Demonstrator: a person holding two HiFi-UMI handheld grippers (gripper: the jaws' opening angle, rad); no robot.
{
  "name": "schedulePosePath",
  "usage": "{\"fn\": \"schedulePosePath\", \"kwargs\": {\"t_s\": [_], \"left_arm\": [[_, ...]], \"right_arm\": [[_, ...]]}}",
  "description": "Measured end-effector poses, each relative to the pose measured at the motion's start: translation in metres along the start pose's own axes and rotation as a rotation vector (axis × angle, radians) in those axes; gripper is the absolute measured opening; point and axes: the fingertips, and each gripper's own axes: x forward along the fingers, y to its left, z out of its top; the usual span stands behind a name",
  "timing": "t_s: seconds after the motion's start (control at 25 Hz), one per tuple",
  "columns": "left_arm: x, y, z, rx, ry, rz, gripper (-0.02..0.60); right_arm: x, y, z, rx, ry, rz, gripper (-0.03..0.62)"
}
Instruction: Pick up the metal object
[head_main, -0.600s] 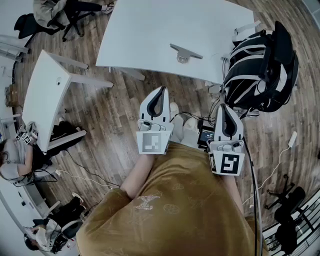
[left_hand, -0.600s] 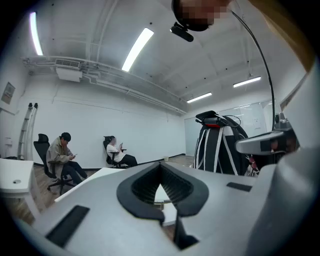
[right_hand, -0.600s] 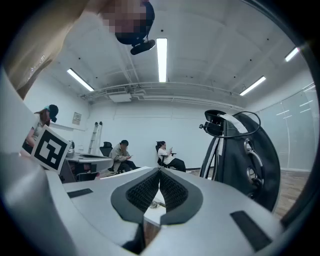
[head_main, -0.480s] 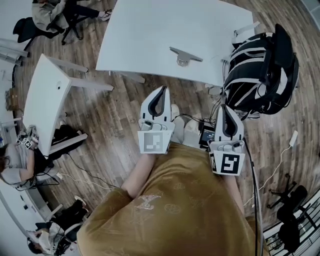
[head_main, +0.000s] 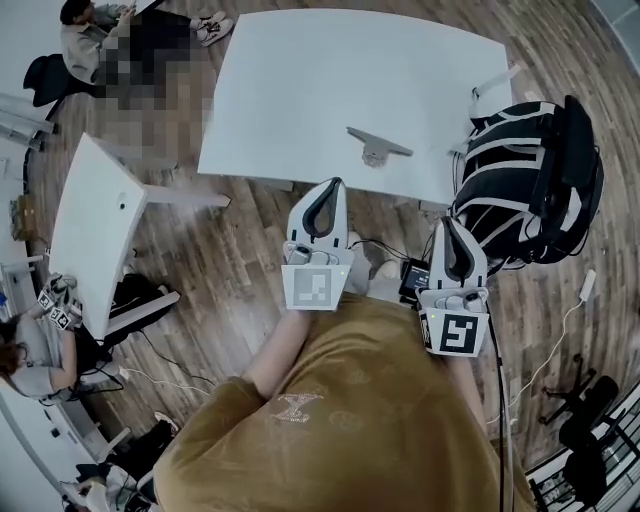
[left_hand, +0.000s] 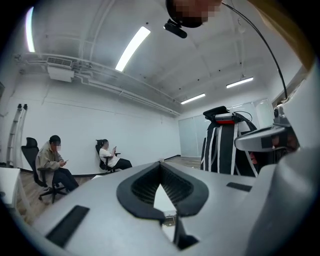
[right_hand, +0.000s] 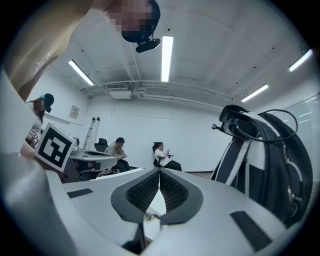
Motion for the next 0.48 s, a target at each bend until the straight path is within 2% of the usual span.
{"fn": "schedulePosePath", "kwargs": {"t_s": [0.16,0.28,0.48], "left_arm": [[0.014,0.008,-0.003,0.020,0.011,-0.033,0.006],[0.019,0.014,-0.003,0.016,0.013,-0.046,0.006],[0.031,0.029,-0.008,0.009,0.037,-0.032,0.006]], "right_arm": [[0.018,0.003,0.000,-0.045,-0.006,0.005,0.009],[0.026,0.007,0.003,-0.027,0.015,-0.005,0.009],[0.045,0.009,-0.002,-0.032,0.044,0.003,0.009]]}}
